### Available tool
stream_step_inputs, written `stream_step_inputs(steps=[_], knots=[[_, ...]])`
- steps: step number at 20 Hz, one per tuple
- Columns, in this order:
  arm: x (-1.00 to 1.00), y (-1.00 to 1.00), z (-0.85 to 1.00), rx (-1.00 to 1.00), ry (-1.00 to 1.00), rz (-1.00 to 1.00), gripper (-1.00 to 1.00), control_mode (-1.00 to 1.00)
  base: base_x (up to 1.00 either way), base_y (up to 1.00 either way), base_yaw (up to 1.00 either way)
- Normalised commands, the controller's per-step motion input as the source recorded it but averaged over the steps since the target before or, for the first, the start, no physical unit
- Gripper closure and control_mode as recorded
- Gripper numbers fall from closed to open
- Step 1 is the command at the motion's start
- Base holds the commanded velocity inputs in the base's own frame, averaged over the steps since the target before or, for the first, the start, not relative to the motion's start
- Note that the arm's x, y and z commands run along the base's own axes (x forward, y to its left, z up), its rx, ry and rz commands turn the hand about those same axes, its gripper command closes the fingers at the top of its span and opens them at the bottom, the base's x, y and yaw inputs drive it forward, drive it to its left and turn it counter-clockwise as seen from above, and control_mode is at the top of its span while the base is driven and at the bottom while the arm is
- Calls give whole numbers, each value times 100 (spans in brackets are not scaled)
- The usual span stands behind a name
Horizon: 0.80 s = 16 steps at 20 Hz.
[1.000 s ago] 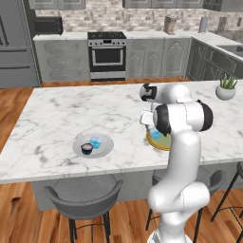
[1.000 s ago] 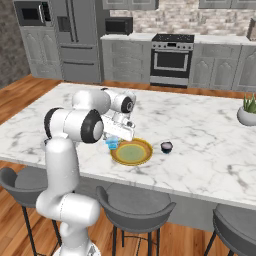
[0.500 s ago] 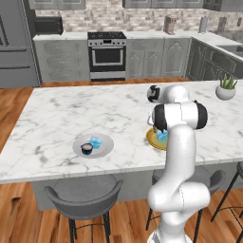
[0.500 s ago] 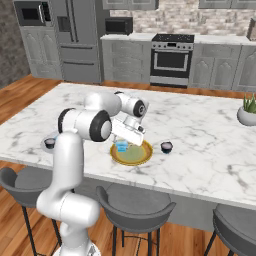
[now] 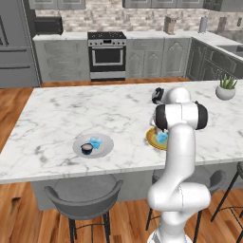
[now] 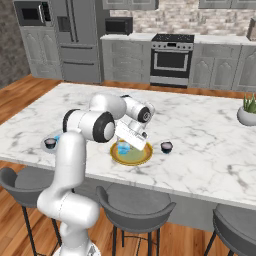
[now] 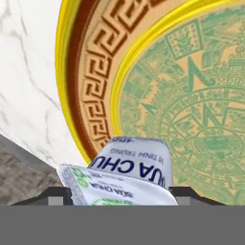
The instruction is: Place two yogurt containers on each plate.
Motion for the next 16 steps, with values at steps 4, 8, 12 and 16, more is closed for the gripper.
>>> stream_step_inputs(steps=[4, 8, 12, 16], knots=[[15, 0, -18, 0, -9, 0, -100, -100, 0, 0, 0], [9, 0, -5, 0, -1, 0, -100, -100, 0, 0, 0], [3, 0, 0, 0, 0, 0, -100, -100, 0, 0, 0], [0, -5, 0, 0, 0, 0, -100, -100, 0, 0, 0]])
